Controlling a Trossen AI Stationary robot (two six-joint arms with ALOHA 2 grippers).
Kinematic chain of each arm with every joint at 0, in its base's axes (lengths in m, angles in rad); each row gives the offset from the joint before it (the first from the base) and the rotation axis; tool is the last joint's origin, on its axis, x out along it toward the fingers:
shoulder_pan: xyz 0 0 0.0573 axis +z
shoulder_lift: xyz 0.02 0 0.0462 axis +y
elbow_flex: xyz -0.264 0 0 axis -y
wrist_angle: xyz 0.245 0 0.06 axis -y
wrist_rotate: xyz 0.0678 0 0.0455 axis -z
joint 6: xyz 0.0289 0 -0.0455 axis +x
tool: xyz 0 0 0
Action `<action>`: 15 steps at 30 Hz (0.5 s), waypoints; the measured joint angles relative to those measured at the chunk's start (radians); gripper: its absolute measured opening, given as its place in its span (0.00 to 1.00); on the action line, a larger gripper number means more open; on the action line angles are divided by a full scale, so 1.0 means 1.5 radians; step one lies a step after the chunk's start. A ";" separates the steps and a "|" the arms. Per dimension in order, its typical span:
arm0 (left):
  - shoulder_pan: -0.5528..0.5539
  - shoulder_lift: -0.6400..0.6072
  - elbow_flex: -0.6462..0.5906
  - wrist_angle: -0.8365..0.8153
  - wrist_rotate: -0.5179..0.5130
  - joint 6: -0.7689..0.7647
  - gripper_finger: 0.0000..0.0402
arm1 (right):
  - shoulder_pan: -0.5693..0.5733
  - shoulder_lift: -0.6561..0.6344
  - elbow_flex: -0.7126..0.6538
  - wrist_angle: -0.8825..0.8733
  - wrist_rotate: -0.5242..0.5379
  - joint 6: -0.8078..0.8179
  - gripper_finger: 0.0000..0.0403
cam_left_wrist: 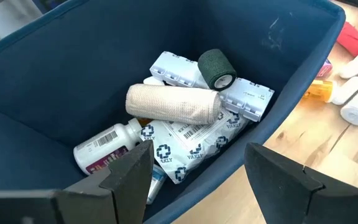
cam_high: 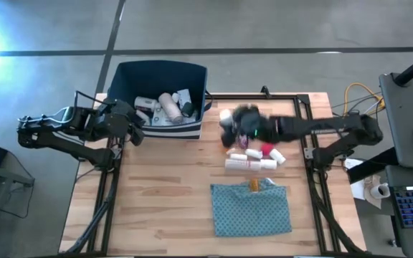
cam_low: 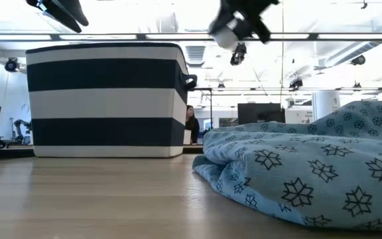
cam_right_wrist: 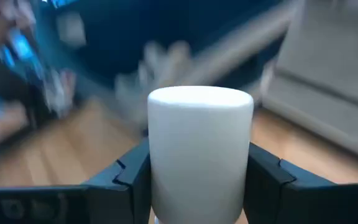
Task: Pick & place medical supplies in basket/bin
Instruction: Put the white medicine bottle into the blue bin
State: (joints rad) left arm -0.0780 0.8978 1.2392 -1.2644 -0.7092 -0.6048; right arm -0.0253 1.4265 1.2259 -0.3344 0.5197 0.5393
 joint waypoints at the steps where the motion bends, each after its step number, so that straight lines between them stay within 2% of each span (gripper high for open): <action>1: 0.000 0.000 0.000 0.000 0.000 0.000 0.57 | -0.020 0.006 0.016 0.032 -0.004 -0.016 0.41; 4: 0.000 0.000 0.000 0.004 0.000 0.000 0.57 | -0.079 0.063 0.094 0.132 -0.072 -0.061 0.42; 7: 0.000 0.000 0.000 0.005 0.000 0.000 0.57 | -0.128 0.163 0.208 0.142 -0.151 -0.093 0.42; 11: 0.000 0.000 0.001 0.005 0.000 -0.026 0.57 | -0.186 0.303 0.377 0.090 -0.276 -0.092 0.44; 15: 0.000 0.000 0.001 0.004 0.000 -0.060 0.57 | -0.218 0.423 0.547 0.002 -0.386 -0.092 0.52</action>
State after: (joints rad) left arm -0.0780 0.8978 1.2404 -1.2581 -0.7090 -0.6954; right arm -0.3516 2.0610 2.0461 -0.3318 -0.0587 0.4008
